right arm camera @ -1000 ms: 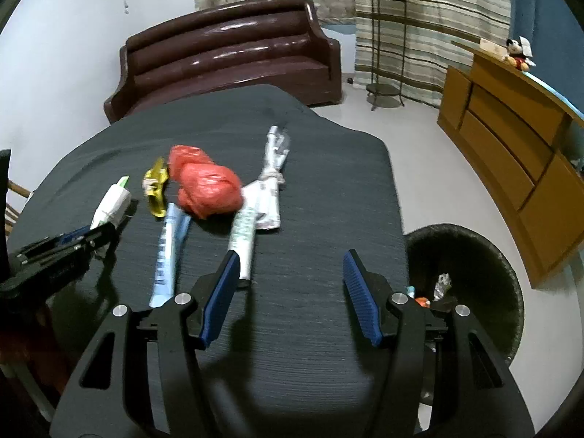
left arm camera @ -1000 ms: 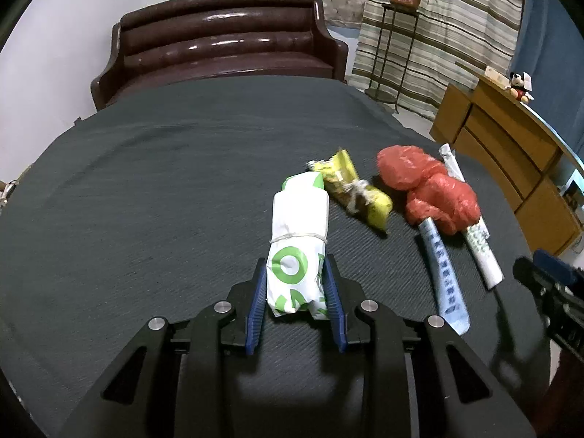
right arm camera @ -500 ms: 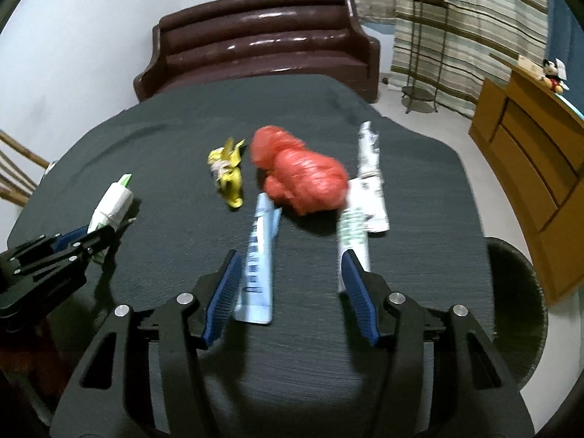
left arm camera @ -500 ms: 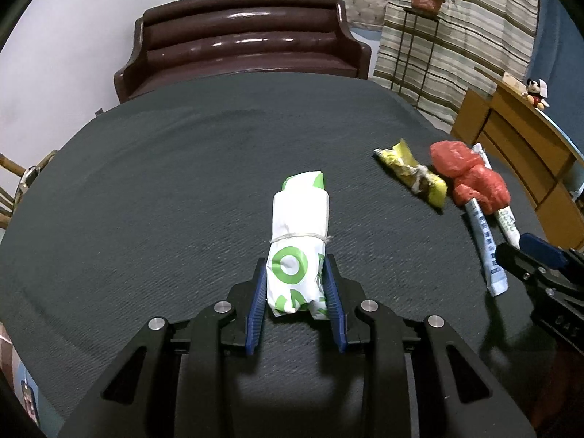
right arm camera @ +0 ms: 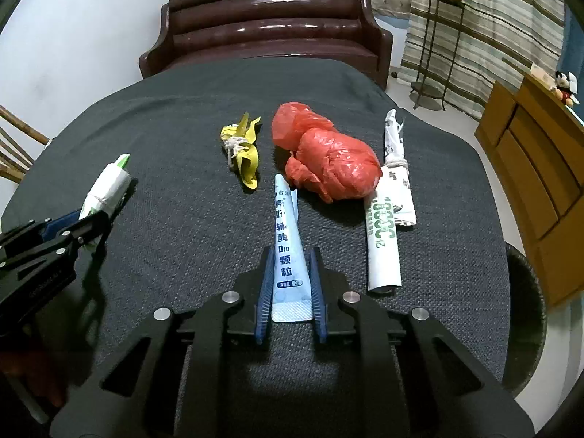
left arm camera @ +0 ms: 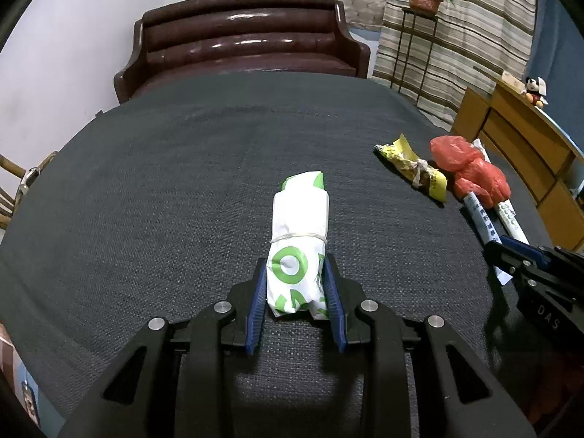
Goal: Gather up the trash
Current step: 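Grasp the blue-white printed tube with the right gripper, then carry the packet and tube over the bin and open both grippers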
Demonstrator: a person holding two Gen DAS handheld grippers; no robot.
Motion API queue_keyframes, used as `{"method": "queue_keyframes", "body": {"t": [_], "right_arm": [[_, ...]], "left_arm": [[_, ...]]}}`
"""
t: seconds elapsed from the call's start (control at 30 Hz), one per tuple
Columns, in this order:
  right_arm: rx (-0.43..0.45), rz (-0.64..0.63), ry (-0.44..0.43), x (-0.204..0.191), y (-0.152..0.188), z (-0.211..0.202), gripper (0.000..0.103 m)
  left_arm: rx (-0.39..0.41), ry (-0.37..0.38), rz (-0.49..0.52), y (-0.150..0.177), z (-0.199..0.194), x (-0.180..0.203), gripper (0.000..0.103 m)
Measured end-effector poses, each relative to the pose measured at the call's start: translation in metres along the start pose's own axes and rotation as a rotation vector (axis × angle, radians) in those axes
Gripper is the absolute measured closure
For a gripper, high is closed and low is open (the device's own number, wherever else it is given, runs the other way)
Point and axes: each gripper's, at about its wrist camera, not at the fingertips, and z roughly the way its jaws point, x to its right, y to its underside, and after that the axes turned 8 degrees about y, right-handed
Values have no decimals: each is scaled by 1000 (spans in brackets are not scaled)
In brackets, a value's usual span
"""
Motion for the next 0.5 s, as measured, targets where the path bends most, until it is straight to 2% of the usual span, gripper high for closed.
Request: {"method": "queue_keyframes", "body": {"t": [0.23,0.5], "right_arm": [[36,17,-10,6,6,-16,84],[79,70,17,36,13,-40,84]], "left_arm": [[4,16,0,1,-4,8,72],[26,63,36,3,-15,35,72]]}}
